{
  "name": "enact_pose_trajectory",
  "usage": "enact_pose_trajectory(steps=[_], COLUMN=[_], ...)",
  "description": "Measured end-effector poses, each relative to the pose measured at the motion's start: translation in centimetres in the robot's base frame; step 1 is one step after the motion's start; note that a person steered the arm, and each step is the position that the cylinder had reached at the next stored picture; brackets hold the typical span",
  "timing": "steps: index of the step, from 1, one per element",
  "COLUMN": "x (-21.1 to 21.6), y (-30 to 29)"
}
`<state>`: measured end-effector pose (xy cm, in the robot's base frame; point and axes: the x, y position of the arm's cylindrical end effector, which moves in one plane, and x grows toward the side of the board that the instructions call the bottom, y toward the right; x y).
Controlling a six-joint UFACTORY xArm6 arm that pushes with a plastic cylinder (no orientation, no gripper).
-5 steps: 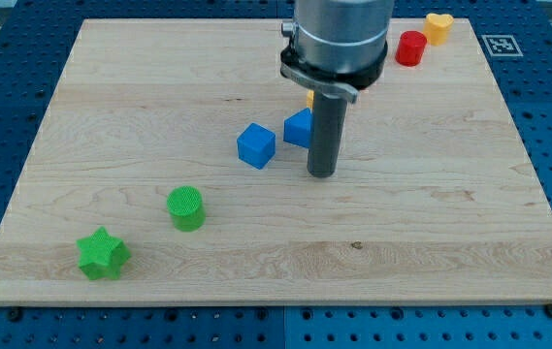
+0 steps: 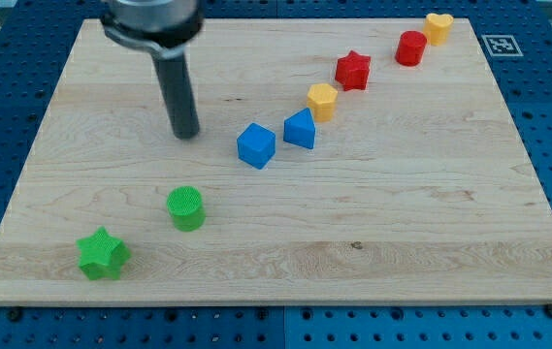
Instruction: Slide blue cube down a bit
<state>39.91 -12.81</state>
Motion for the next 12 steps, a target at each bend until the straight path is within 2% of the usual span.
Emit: enact_pose_trajectory(steps=[1,3,5,12], x=[-3.3,-3.3,0.3,4.3], y=[0.4,6.6,9.8,11.8])
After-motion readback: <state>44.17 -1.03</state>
